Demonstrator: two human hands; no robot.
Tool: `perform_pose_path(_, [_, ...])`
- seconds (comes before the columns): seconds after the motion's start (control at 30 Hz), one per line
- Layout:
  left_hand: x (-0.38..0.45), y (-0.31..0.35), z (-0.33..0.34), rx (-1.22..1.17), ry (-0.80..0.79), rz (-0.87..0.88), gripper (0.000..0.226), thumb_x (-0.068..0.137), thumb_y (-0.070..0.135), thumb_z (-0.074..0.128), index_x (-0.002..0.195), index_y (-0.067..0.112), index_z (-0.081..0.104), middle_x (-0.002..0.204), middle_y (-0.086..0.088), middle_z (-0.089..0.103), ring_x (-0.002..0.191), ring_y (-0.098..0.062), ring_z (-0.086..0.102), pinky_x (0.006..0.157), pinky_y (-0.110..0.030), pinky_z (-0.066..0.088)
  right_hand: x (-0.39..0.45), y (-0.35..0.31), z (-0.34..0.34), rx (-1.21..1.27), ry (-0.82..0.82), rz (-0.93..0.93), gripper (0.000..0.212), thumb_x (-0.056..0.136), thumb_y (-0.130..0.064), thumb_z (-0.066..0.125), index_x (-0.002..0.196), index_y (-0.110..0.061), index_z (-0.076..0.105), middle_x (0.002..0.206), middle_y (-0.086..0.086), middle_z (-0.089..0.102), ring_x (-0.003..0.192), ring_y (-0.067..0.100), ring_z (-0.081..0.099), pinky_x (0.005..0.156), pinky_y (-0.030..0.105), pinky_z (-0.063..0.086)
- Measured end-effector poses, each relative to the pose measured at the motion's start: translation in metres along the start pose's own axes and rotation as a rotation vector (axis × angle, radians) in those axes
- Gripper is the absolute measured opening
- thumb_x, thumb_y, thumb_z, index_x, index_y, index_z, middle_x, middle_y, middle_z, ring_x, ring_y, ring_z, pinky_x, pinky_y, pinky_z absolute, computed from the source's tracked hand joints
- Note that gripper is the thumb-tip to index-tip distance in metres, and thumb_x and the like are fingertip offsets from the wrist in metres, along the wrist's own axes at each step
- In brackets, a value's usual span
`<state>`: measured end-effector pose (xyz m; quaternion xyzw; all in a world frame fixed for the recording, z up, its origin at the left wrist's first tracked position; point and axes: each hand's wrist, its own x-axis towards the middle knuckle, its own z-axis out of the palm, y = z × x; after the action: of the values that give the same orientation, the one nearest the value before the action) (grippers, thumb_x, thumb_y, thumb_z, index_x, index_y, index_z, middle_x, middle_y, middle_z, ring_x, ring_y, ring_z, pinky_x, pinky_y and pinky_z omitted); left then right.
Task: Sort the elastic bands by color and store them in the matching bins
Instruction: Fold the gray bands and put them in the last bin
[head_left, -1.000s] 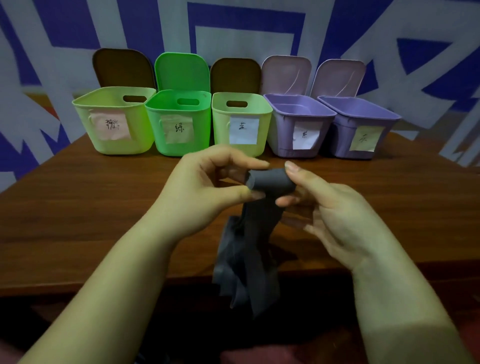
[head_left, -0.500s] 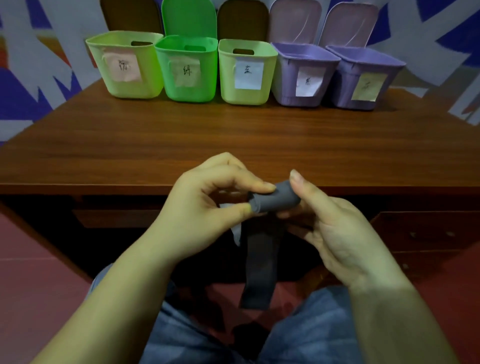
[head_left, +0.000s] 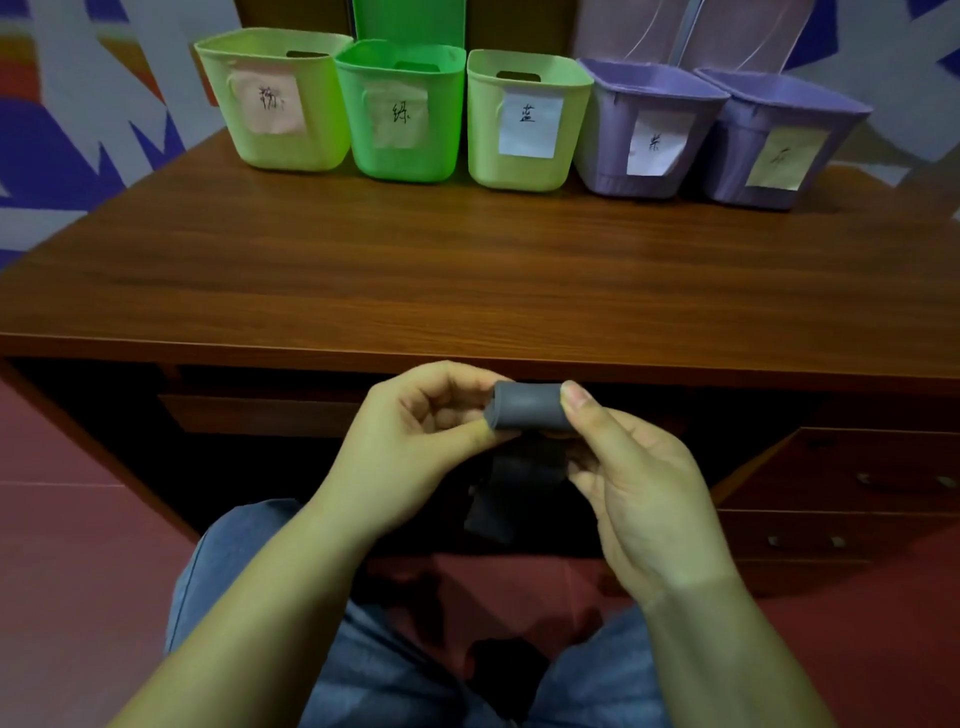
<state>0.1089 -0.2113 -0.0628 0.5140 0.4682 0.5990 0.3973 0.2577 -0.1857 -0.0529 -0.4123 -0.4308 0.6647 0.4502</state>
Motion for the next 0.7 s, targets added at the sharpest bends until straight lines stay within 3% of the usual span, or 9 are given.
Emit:
perform_pose_path(0.2, [0.002, -0.022, 0.002, -0.015, 0.023, -0.055, 0.029, 0.071, 0.016, 0.076, 0.097, 0.014, 0.064, 0.094, -0.005, 0.071, 0.09, -0.018, 0.067, 0.079, -0.022, 0.053, 0.012, 0.011, -0.001, -0.033, 0.032, 0.022, 0.034, 0.061, -0.044, 0.066, 0.076, -0.016, 0.078, 0.089, 0.007, 0.075, 0.097, 0.019, 0.069, 0.1, 0.045, 0.047])
perform_pose_path(0.3, [0.003, -0.03, -0.002, 0.06, -0.09, -0.069, 0.024, 0.081, 0.017, 0.063, 0.104, 0.02, 0.056, 0.099, 0.004, 0.066, 0.096, -0.011, 0.063, 0.081, -0.025, 0.051, 0.018, 0.014, -0.004, -0.022, 0.004, 0.049, 0.032, 0.068, -0.037, 0.063, 0.083, -0.011, 0.075, 0.089, 0.009, 0.075, 0.09, 0.018, 0.071, 0.09, 0.04, 0.052])
perform_pose_path(0.43, [0.004, -0.035, -0.002, -0.02, -0.165, -0.136, 0.023, 0.086, 0.012, 0.052, 0.105, 0.025, 0.049, 0.092, 0.013, 0.066, 0.087, -0.004, 0.063, 0.075, -0.02, 0.049, 0.026, 0.02, -0.005, -0.061, 0.004, 0.039, 0.037, 0.066, -0.037, 0.064, 0.091, -0.012, 0.074, 0.107, 0.007, 0.071, 0.099, 0.018, 0.068, 0.092, 0.043, 0.053])
perform_pose_path(0.57, [0.008, -0.039, -0.004, -0.071, -0.149, -0.187, 0.026, 0.085, 0.013, 0.051, 0.103, 0.031, 0.051, 0.09, 0.005, 0.068, 0.083, -0.013, 0.062, 0.074, -0.026, 0.05, 0.031, 0.025, -0.002, -0.15, 0.041, -0.013, 0.026, 0.058, -0.048, 0.064, 0.07, -0.03, 0.077, 0.115, -0.012, 0.066, 0.108, -0.002, 0.06, 0.084, 0.019, 0.045])
perform_pose_path(0.7, [0.012, -0.041, -0.007, -0.186, -0.094, -0.289, 0.039, 0.08, 0.004, 0.052, 0.112, 0.026, 0.055, 0.094, -0.002, 0.071, 0.089, -0.019, 0.065, 0.078, -0.028, 0.052, 0.035, 0.032, -0.001, -0.182, 0.028, -0.039, 0.03, 0.054, -0.052, 0.064, 0.068, -0.028, 0.077, 0.119, -0.017, 0.062, 0.111, -0.004, 0.057, 0.086, 0.019, 0.042])
